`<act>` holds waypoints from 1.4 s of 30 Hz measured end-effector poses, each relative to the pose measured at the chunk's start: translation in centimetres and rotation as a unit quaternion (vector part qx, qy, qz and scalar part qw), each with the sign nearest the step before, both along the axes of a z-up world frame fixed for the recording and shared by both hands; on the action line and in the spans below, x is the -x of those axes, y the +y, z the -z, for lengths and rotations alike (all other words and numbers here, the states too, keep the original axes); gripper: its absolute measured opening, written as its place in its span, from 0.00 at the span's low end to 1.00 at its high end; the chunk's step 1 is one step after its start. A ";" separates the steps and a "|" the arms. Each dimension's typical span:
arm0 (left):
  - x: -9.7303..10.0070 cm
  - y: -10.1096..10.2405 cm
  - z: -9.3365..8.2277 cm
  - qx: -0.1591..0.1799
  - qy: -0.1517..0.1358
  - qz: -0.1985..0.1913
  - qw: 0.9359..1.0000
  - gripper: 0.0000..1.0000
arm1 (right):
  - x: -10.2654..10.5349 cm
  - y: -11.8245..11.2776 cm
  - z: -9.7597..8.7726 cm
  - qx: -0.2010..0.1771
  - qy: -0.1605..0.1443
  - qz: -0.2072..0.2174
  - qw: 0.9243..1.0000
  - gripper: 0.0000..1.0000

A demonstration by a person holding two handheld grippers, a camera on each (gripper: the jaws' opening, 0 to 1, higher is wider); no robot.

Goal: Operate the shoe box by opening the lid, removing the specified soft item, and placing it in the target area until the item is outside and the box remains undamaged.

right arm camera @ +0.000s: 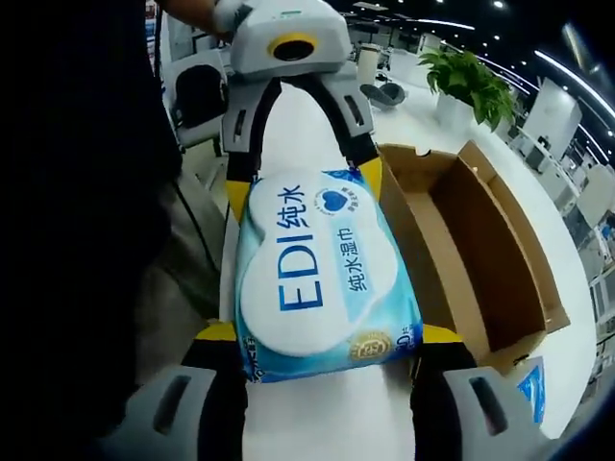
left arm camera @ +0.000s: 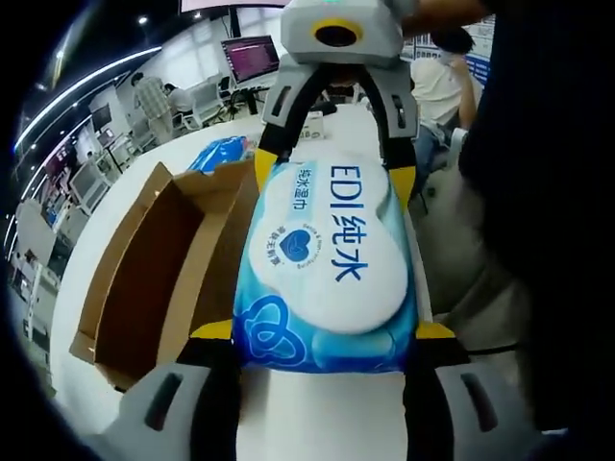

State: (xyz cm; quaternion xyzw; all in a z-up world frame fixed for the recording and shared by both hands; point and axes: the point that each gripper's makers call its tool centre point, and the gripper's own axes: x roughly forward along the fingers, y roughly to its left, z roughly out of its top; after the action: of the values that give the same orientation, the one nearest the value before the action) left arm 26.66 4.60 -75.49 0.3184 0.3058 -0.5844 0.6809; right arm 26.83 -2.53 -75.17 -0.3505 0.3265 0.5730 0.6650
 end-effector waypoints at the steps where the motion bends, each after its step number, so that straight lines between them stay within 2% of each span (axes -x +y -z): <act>1: -0.1 0.0 0.4 -0.003 0.001 0.001 1.000 0.68 | -0.1 -0.1 0.5 0.003 0.002 0.001 1.000 0.67; 5: -0.4 -0.4 2.1 -0.015 0.009 0.003 1.000 0.68 | -0.3 -0.6 2.0 0.022 0.009 0.004 1.000 0.67; 11: -0.3 -1.0 2.6 -0.020 0.013 -0.001 1.000 0.68 | -0.4 -1.5 2.7 0.036 0.011 0.000 0.999 0.67; 15: -0.4 -1.1 3.8 -0.013 0.019 -0.005 1.000 0.68 | -0.5 -1.6 3.7 0.036 0.015 -0.001 0.999 0.68; 26: -0.7 -1.6 5.5 -0.024 0.012 -0.009 1.000 0.69 | -0.7 -2.3 5.2 0.058 0.011 -0.014 0.998 0.68; 30: -0.9 -1.8 5.2 -0.009 0.025 -0.022 0.999 0.69 | -1.0 -2.8 5.1 0.067 0.003 -0.023 0.998 0.64; 34: -1.0 -1.5 5.1 -0.004 0.022 -0.012 1.000 0.69 | -0.9 -2.7 4.4 0.050 0.011 -0.024 0.998 0.63; 42: -1.2 -0.8 4.4 -0.002 0.017 -0.010 1.000 0.67 | -0.6 -2.5 3.9 0.042 0.019 -0.014 0.999 0.62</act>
State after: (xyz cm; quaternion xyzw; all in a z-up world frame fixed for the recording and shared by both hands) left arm 27.84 3.76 -79.89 0.3069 0.3220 -0.5826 0.6803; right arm 27.47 -5.03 -79.12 -0.3717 0.3583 0.5748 0.6349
